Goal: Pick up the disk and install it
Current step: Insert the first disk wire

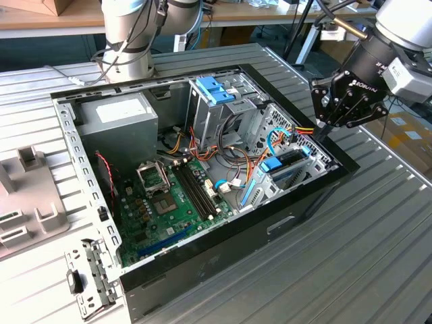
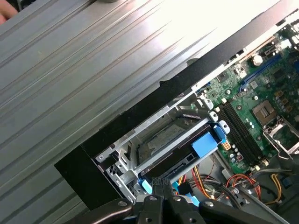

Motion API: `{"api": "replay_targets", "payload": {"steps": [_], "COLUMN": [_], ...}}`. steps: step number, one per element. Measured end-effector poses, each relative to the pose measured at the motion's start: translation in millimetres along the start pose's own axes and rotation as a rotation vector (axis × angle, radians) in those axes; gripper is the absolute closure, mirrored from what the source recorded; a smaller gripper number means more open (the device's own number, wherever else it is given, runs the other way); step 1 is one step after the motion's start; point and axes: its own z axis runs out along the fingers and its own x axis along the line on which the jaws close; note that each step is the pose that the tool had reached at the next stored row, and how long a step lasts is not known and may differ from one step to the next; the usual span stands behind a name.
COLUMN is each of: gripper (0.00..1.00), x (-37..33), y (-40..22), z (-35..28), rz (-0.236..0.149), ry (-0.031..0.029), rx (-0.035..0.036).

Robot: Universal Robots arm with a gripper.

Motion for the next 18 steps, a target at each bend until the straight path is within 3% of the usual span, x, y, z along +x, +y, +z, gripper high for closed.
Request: {"api": "replay_targets", "payload": {"steps": [18], "gripper": [0.89], "x": [0.0], "y": [0.0], "z": [0.0], "rz": [-0.199], "ry": [-0.0038], "rx": [-0.0146]}}
